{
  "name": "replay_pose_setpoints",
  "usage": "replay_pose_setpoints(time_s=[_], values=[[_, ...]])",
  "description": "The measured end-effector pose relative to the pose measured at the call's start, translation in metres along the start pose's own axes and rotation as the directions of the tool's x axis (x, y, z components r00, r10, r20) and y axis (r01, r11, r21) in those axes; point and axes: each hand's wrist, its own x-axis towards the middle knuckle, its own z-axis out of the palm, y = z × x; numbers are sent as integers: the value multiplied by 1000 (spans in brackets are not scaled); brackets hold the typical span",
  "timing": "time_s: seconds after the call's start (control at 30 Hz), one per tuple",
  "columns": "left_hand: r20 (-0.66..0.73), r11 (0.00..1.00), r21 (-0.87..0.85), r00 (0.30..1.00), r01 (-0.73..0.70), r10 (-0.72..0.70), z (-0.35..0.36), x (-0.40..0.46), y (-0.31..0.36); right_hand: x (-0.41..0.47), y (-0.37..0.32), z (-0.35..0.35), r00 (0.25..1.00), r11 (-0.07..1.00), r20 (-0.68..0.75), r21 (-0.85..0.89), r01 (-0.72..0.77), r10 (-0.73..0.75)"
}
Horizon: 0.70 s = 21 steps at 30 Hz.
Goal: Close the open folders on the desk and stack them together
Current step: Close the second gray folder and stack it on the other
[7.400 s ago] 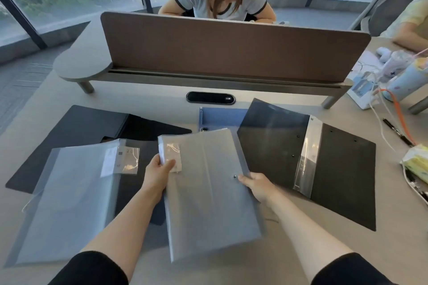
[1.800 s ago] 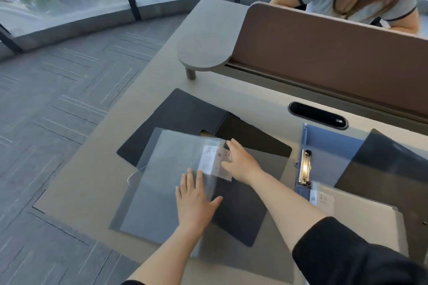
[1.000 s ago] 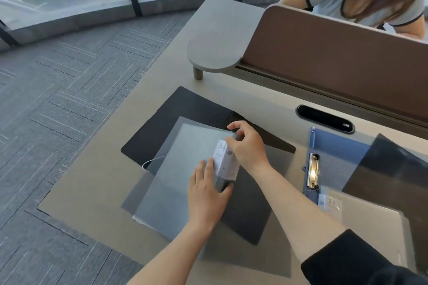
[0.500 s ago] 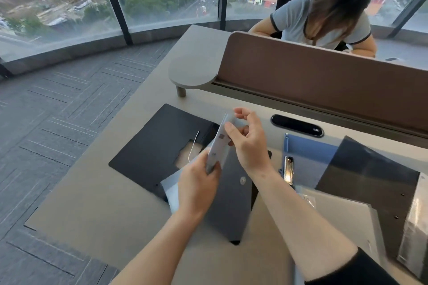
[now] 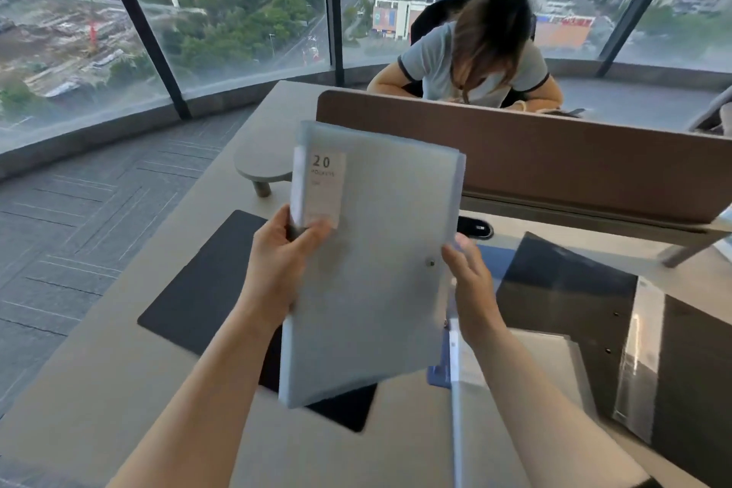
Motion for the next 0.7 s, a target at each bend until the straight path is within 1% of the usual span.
replay_pose_setpoints(time_s=[0.1, 0.17, 0.33, 0.47, 0.6, 0.7], values=[[41, 994, -73, 996, 85, -83, 9, 3, -14, -4, 1, -28, 991, 989, 95, 109, -103, 92], [44, 986, -84, 989, 146, -143, 11, 4, -29, -6, 8, -40, 980, 982, 132, 95, -163, 150], [41, 948, -104, 954, 301, -298, 15, -2, -71, -15, 33, -67, 960, 971, 146, -36, -236, 239], [23, 922, -81, 925, 379, -379, 10, -6, -107, -24, 53, -70, 942, 953, 150, -62, -295, 302], [-30, 893, 8, 893, 450, -450, 4, -11, -138, -31, 75, -68, 934, 935, 107, -144, -324, 340], [-74, 877, 112, 884, 466, -461, -1, -15, -157, -35, 89, -65, 920, 882, 61, -312, -352, 388]])
